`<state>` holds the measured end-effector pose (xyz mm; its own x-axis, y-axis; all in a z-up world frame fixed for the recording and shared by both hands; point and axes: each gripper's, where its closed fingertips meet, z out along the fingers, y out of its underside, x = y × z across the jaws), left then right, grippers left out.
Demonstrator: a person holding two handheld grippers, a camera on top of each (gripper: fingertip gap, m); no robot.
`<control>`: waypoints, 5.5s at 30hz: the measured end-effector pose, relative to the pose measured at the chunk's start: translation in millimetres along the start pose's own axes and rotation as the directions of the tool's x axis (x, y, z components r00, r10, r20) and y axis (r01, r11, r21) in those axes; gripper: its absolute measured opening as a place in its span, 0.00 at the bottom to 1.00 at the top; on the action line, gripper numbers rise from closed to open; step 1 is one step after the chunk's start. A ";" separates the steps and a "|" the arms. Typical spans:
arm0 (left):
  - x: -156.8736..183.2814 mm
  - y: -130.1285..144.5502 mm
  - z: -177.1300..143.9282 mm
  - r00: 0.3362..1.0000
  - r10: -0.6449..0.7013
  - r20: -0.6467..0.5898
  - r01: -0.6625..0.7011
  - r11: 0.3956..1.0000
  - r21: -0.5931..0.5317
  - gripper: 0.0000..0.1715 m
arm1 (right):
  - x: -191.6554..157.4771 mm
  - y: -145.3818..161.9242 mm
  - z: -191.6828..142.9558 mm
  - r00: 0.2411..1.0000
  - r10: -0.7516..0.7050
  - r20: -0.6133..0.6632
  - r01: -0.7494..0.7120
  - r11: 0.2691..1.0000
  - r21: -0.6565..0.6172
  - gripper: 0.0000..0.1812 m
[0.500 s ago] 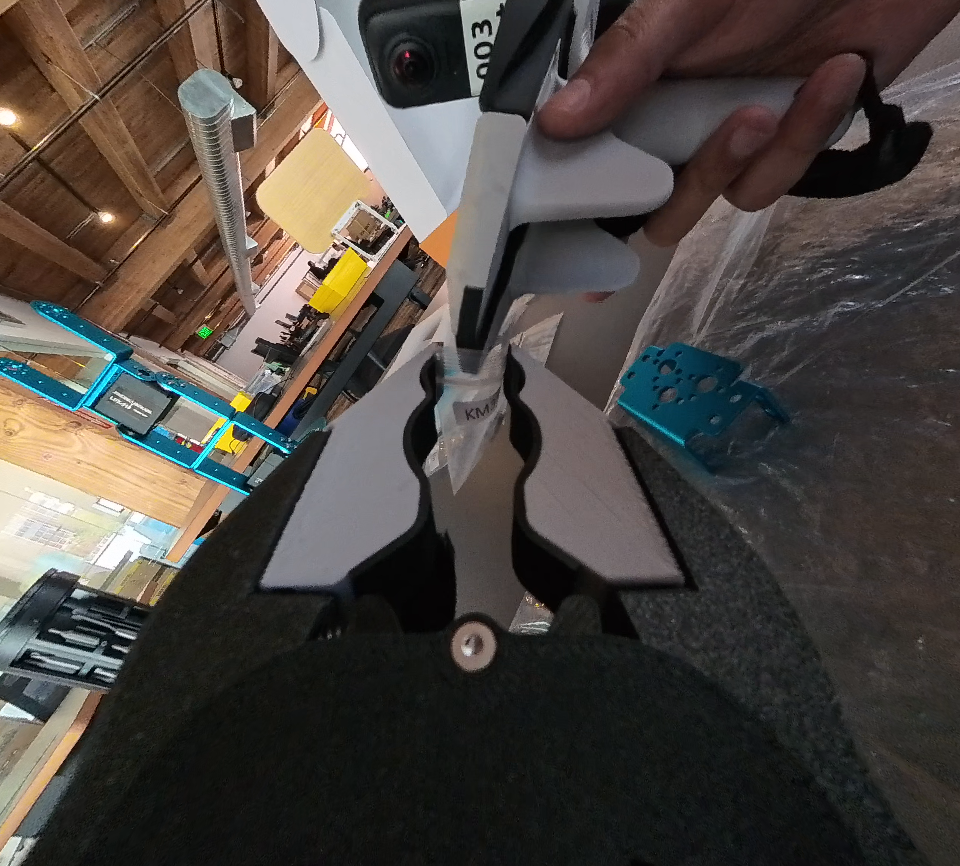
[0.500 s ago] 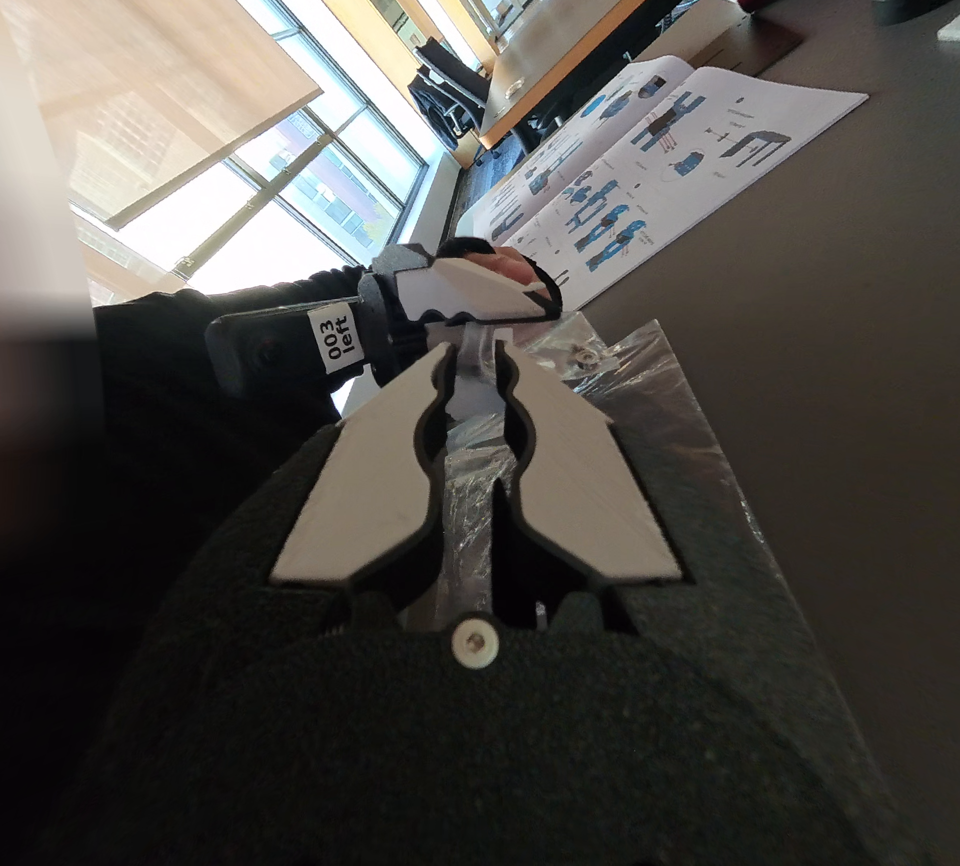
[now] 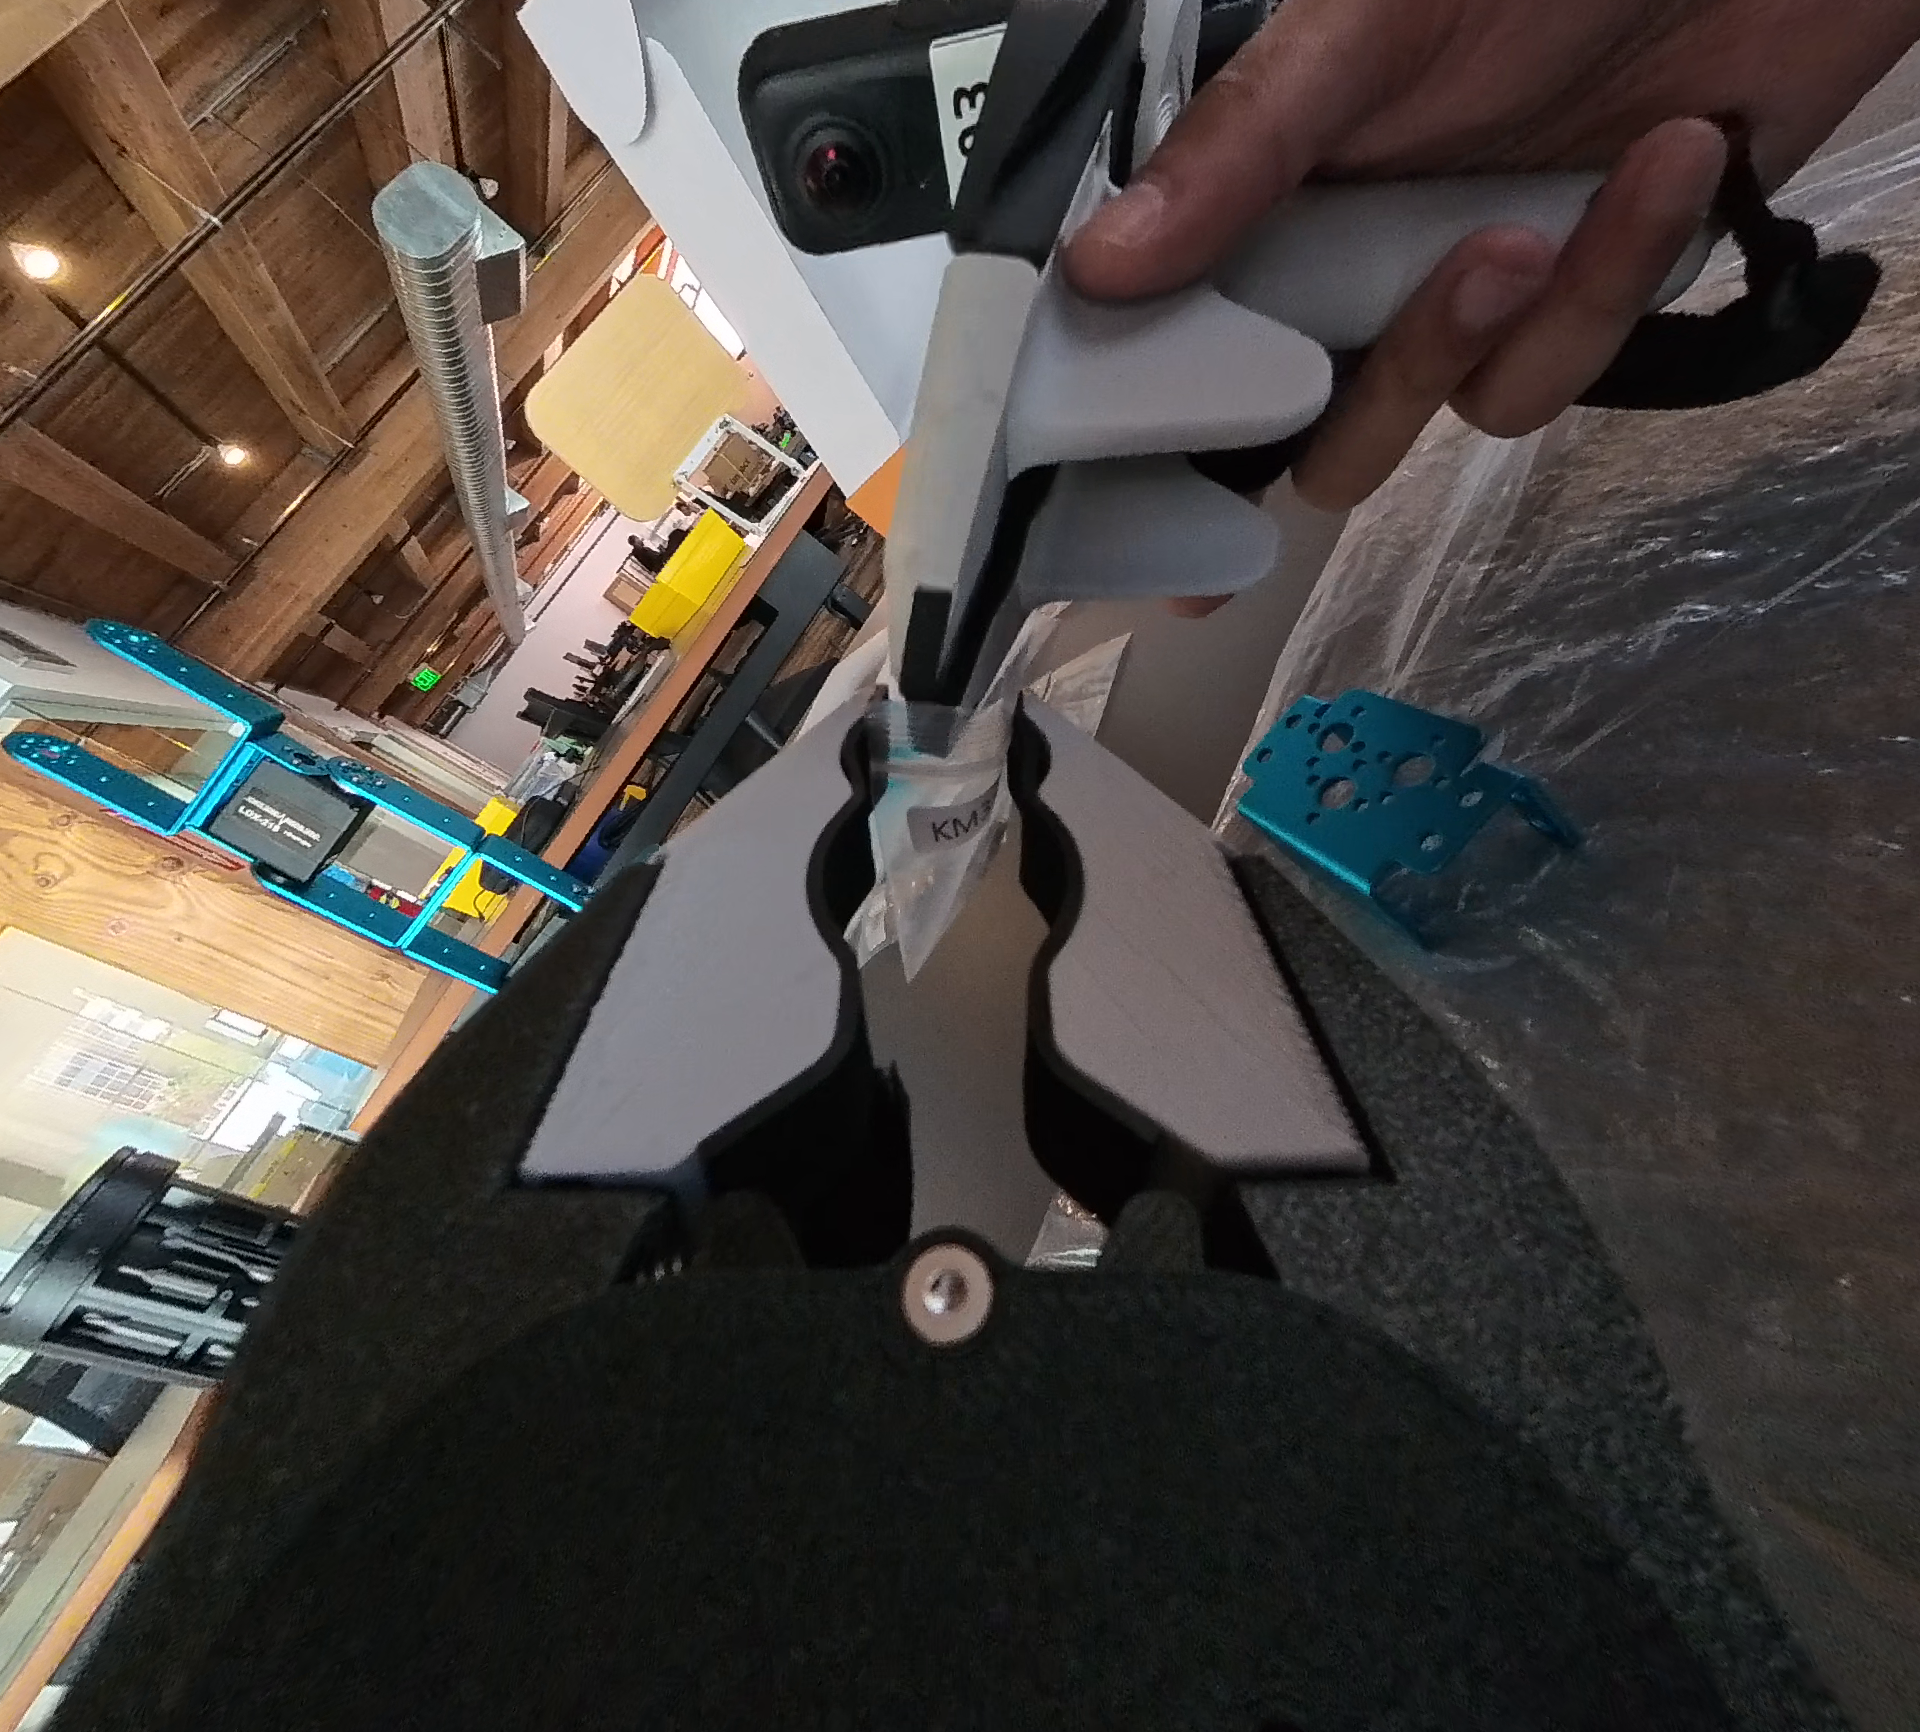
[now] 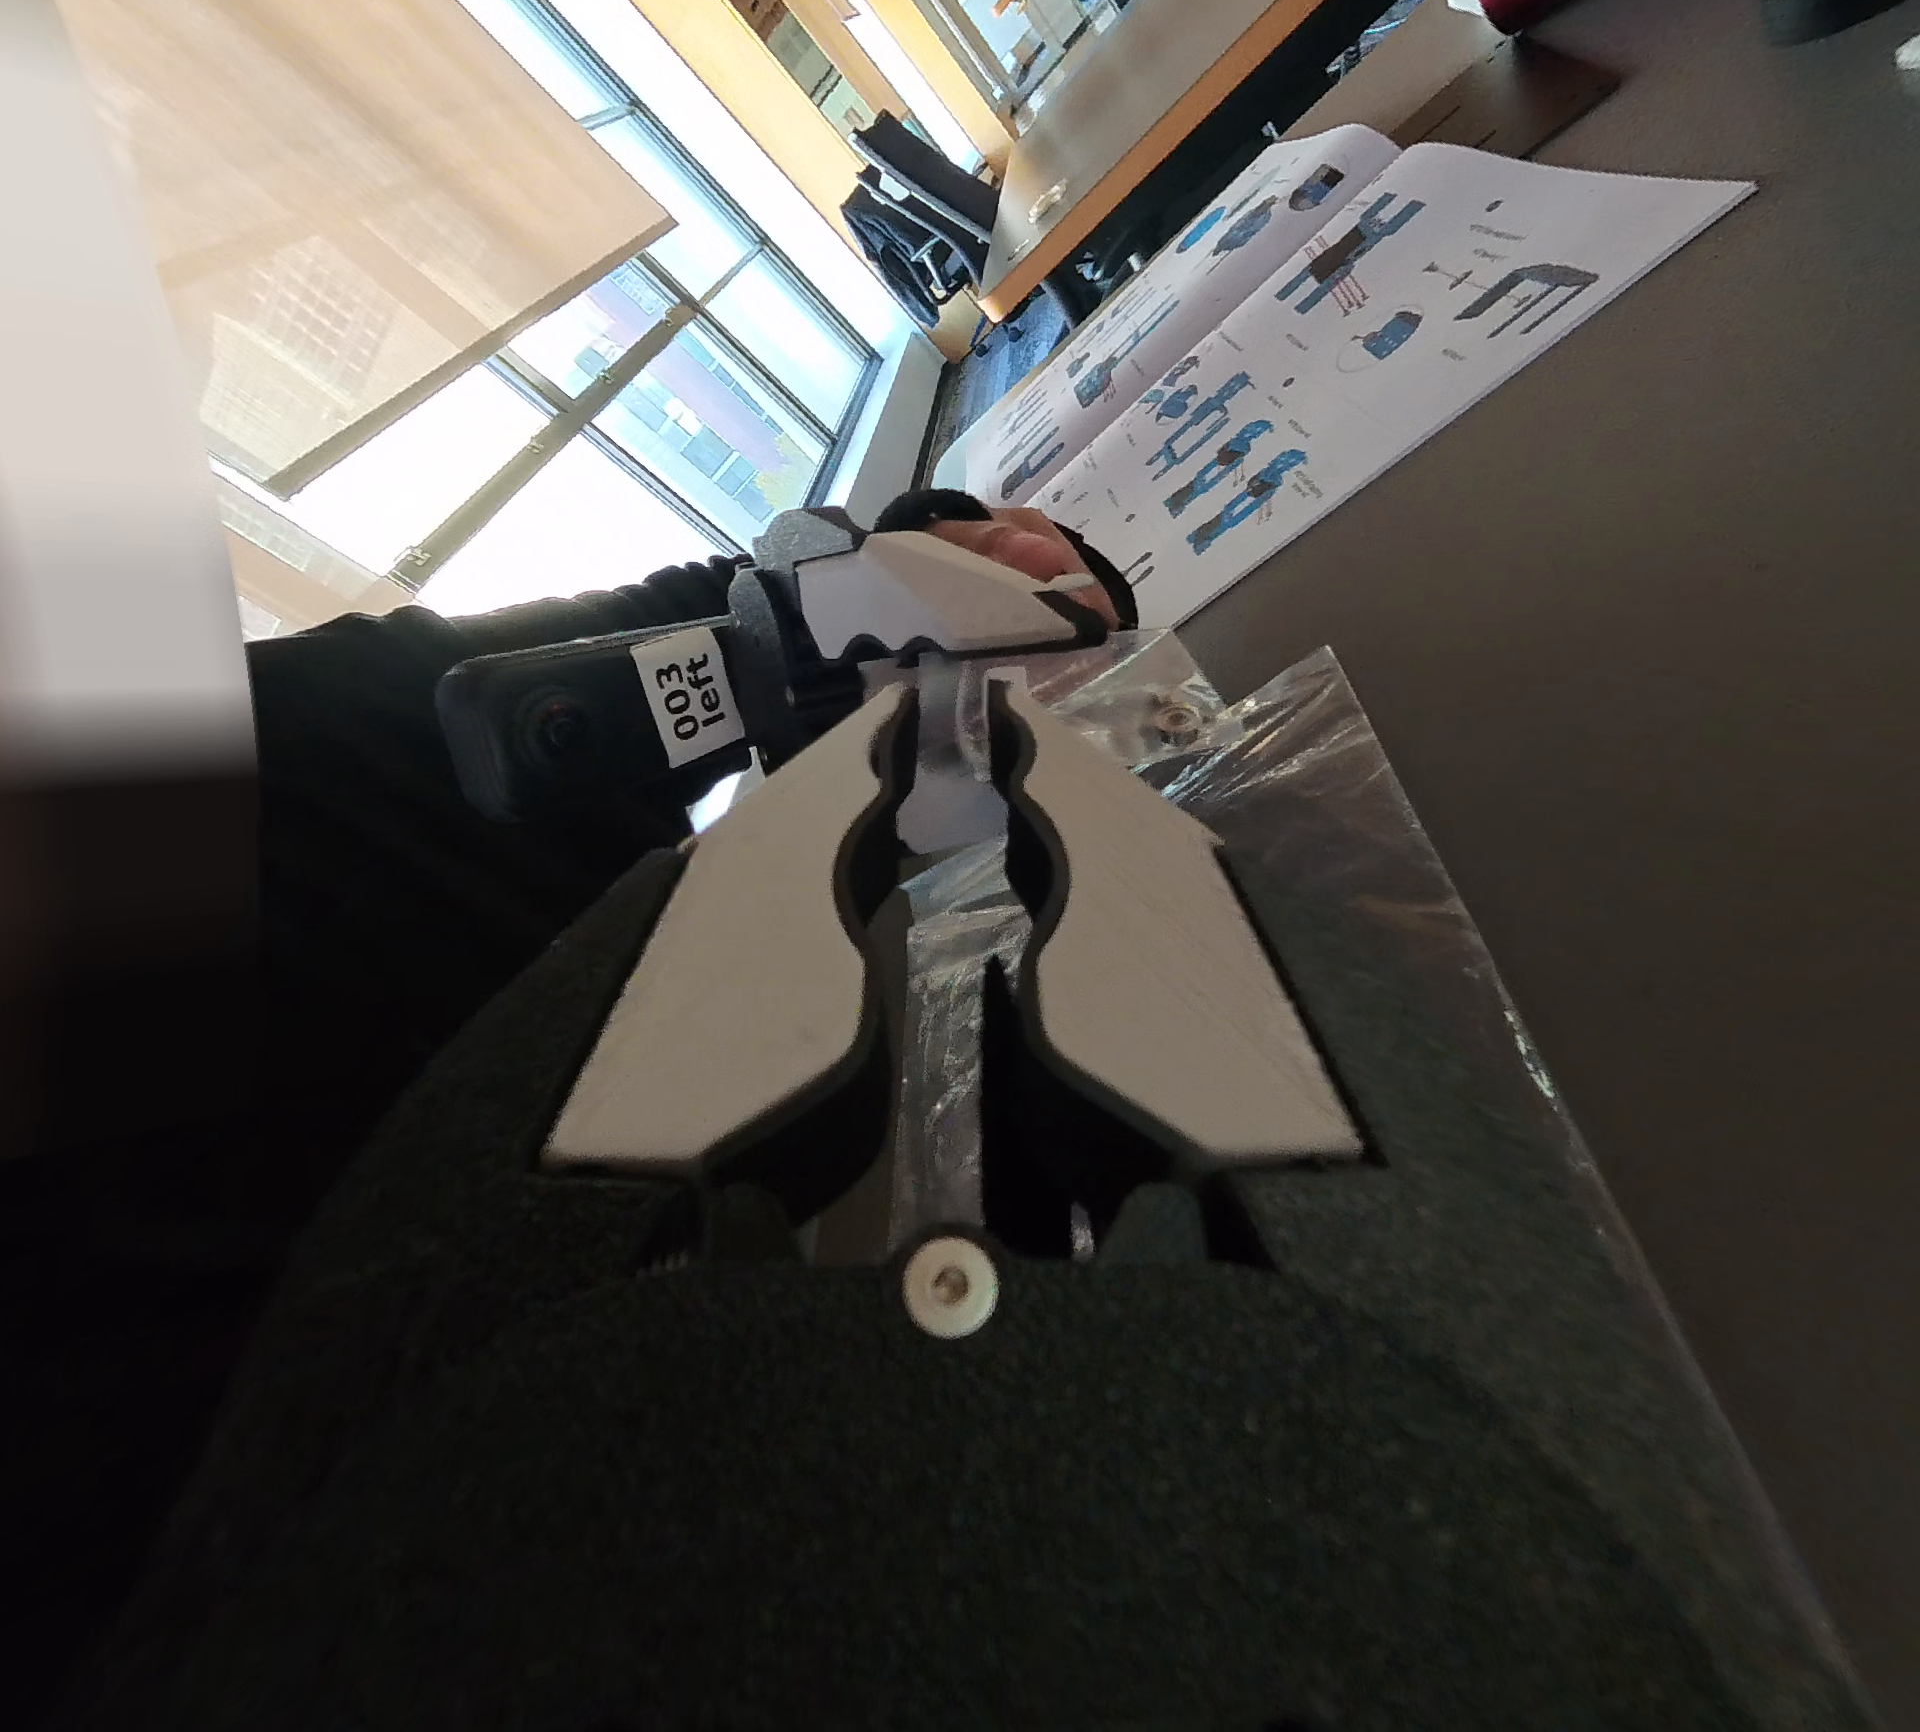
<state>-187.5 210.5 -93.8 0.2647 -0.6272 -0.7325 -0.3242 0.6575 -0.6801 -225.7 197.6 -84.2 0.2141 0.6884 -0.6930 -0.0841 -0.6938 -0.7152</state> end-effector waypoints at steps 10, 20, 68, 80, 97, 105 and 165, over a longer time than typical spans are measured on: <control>1.0 1.5 0.3 1.000 0.003 -0.003 -0.003 1.000 -0.005 0.10 | 5.1 -0.5 1.3 1.000 0.008 -0.024 -0.007 1.000 0.020 0.07; 2.9 2.6 0.2 1.000 0.012 -0.013 -0.012 1.000 -0.009 0.11 | 6.9 7.1 2.4 0.992 -0.094 -0.079 0.090 0.995 -0.053 0.00; 13.9 -4.9 -8.0 0.829 -0.354 -0.433 0.387 0.922 -0.011 0.00 | 46.4 10.5 -45.9 0.621 -0.730 -0.285 0.604 0.677 -0.421 0.14; -23.5 -44.4 -42.2 0.514 -0.567 -0.643 0.773 0.631 0.062 0.00 | -30.4 -25.3 -25.9 0.763 -0.628 -0.154 0.643 0.761 0.080 0.16; -21.2 -39.3 -37.9 0.526 -0.580 -0.622 0.771 0.634 0.061 0.01 | -24.5 -13.6 -18.2 0.682 -0.703 -0.201 0.710 0.702 -0.049 0.00; -18.0 -36.1 -35.7 0.547 -0.570 -0.613 0.750 0.658 0.057 0.00 | -18.4 -10.4 -16.6 0.689 -0.695 -0.207 0.697 0.713 -0.074 0.00; -5.5 -34.8 -37.3 0.555 -0.536 -0.637 0.716 0.698 0.036 0.00 | -17.0 -13.5 -20.7 0.749 -0.637 -0.182 0.641 0.766 -0.046 0.13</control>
<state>-211.6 175.5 -65.1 -0.2579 -0.9659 -0.0234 -0.0036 0.0251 -0.9997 -208.0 190.9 -60.8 0.3915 0.9190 -0.0468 0.1179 -0.1006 -0.9879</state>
